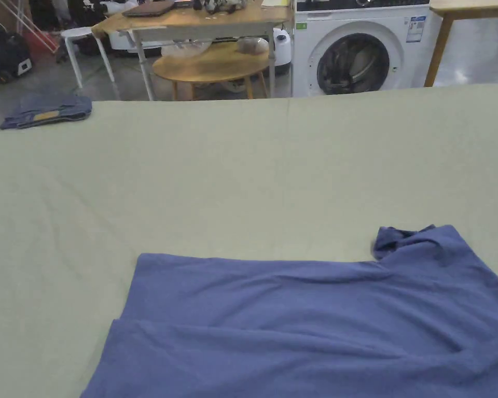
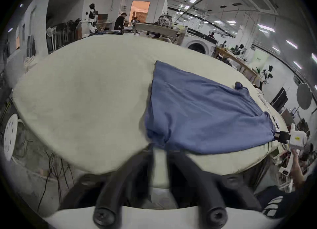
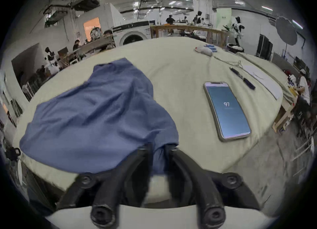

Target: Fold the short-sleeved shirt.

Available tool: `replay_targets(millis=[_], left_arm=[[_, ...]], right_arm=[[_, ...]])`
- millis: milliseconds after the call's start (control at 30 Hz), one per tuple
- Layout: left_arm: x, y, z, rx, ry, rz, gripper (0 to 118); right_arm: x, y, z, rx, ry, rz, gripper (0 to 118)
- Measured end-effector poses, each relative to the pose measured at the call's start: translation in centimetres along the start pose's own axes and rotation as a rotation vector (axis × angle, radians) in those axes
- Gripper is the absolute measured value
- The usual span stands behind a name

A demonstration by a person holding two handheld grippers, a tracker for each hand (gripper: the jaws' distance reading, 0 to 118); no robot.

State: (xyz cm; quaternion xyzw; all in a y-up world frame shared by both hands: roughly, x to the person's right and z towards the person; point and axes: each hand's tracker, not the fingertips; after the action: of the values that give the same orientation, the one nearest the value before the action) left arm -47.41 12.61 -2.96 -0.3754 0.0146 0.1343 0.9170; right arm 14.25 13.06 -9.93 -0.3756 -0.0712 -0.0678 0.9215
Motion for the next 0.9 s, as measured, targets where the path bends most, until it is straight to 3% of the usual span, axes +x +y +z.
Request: replay_targets(millis=[33, 67, 100, 267, 400, 433, 467, 500, 533, 567, 633, 667, 900], left_arm=[[-0.5, -0.1, 0.0, -0.003, -0.003, -0.005, 65], [-0.8, -0.1, 0.1, 0.003, 0.005, 0.003, 78], [-0.7, -0.1, 0.2, 0.005, 0.007, 0.012, 74], [0.4, 2.3, 2.0, 0.160, -0.061, 0.023, 74], [3.8, 5.3, 3.4, 0.252, -0.104, -0.067, 74], [4.6, 6.1, 3.6, 0.272, -0.119, -0.097, 72], [5.5, 6.7, 3.9, 0.292, -0.128, -0.131, 61], [6.5, 7.0, 4.2, 0.309, -0.133, -0.158, 46], [7.3, 7.4, 4.4, 0.328, -0.133, -0.189, 31], [7.8, 7.8, 4.5, 0.334, -0.151, -0.210, 21], [9.0, 8.2, 4.5, 0.330, -0.163, -0.216, 17], [9.3, 8.4, 4.3, 0.323, -0.168, -0.219, 0], [10.0, 10.5, 2.4, 0.319, -0.184, -0.267, 0]], right_arm=[[0.0, -0.1, -0.3, -0.017, 0.005, 0.007, 54], [0.5, -0.3, -1.2, -0.029, -0.021, 0.022, 66], [0.5, -0.5, -1.3, -0.025, -0.035, 0.031, 65], [0.1, 1.2, 1.6, 0.107, 0.039, 0.031, 65], [-2.1, 3.7, 4.5, 0.234, 0.165, 0.034, 65], [-2.8, 4.3, 5.0, 0.254, 0.194, 0.045, 64], [-3.7, 4.8, 5.3, 0.263, 0.211, 0.057, 57], [-4.3, 5.2, 5.6, 0.269, 0.226, 0.067, 40], [-5.0, 5.5, 5.7, 0.266, 0.238, 0.078, 11], [-5.7, 5.6, 5.7, 0.269, 0.248, 0.091, 0], [-6.9, 5.7, 5.5, 0.263, 0.262, 0.114, 0], [-7.5, 5.6, 5.1, 0.256, 0.256, 0.132, 0], [-8.5, 4.7, 3.6, 0.203, 0.288, 0.180, 0]])
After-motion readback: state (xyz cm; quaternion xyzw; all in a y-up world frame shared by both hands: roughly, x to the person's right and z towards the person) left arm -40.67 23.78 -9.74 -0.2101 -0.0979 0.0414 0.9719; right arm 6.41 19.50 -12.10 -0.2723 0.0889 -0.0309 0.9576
